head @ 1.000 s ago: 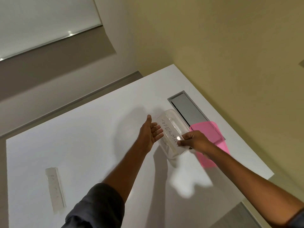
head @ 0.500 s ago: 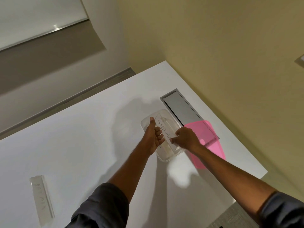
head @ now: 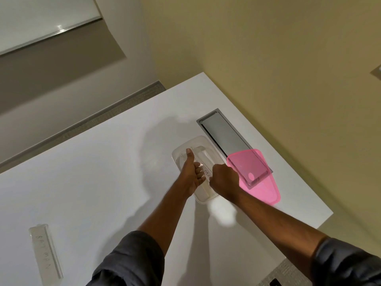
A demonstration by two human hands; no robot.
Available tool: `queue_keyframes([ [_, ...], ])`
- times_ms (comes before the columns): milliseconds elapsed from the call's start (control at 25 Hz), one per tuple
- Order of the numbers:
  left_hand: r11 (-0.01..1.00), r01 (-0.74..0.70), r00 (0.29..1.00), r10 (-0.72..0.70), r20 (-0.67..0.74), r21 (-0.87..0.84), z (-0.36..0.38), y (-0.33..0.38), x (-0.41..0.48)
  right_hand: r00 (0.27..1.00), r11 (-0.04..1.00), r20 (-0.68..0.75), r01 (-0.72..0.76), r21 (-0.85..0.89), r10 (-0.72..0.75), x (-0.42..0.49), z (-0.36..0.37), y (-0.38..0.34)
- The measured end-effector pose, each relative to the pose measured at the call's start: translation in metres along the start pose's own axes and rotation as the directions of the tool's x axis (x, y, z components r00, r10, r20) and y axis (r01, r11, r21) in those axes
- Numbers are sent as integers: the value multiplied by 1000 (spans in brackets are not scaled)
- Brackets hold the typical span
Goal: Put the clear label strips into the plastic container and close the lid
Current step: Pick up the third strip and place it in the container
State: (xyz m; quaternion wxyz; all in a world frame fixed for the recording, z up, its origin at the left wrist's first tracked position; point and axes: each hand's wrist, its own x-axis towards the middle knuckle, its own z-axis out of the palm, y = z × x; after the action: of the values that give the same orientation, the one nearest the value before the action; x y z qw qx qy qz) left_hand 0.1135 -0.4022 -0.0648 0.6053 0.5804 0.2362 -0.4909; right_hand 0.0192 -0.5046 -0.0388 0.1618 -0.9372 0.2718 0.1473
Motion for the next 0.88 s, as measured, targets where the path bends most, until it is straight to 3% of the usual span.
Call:
queue_keyframes([
  [880, 999, -31, 998, 32, 51, -17, 11, -8, -14, 999, 998, -6, -49, 47, 49, 5, 7, -2],
])
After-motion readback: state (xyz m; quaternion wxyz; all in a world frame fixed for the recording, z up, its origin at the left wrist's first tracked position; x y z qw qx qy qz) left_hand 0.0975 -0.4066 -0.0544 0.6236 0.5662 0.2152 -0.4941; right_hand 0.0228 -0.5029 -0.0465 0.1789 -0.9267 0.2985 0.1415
